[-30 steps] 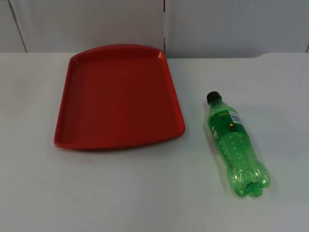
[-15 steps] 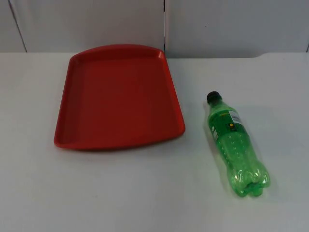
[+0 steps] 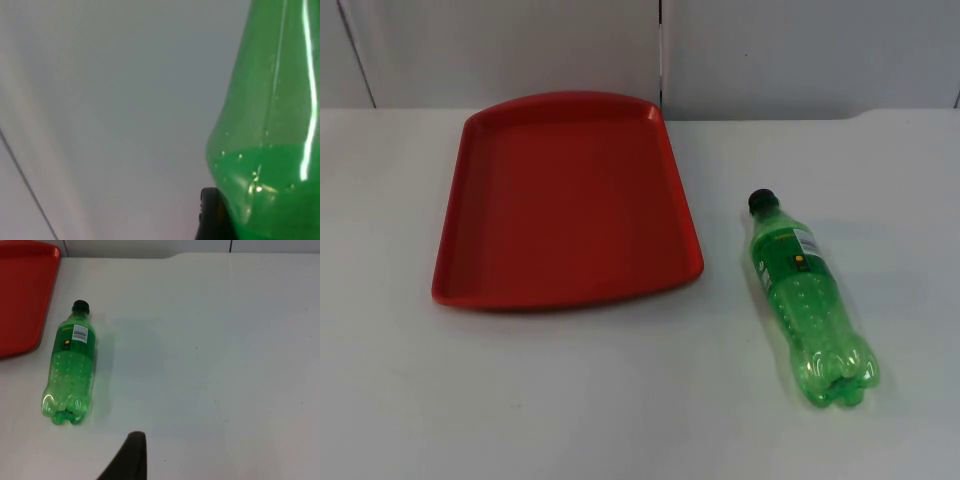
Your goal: Place the bottle upright on the tray.
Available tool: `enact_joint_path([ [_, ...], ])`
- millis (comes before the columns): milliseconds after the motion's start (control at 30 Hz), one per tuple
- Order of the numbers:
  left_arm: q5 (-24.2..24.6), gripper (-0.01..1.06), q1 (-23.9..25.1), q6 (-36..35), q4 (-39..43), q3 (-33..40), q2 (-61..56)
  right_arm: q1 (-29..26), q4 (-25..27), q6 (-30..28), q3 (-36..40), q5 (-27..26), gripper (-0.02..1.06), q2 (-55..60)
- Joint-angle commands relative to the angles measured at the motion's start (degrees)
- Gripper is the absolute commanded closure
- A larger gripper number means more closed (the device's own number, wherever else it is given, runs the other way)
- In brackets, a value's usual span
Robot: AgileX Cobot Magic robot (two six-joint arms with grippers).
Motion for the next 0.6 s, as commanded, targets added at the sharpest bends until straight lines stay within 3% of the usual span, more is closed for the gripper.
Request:
enact_joint_path([
  [0, 1.96, 1.05, -0.31, 0.48, -0.81, -0.79, -0.27, -0.40, 0.24, -0.05, 0.16, -0.39, 0.00, -0.16],
  [233, 11.02, 1.05, -0.31, -2.03, -0.81, -1.10, -0.02, -0.40, 0.24, -0.05, 0.16, -0.39, 0.00, -0.16],
  [367, 11.37, 1.05, -0.31, -4.60, -0.81, -3.52, 1.84, -0.40, 0.24, -0.05, 0.16, -0.39, 0.00, -0.16],
  [567, 15.67, 1.05, -0.31, -4.49, -0.81, -4.67, 2.73, -0.40, 0.24, -0.05, 0.16, -0.39, 0.00, -0.16],
])
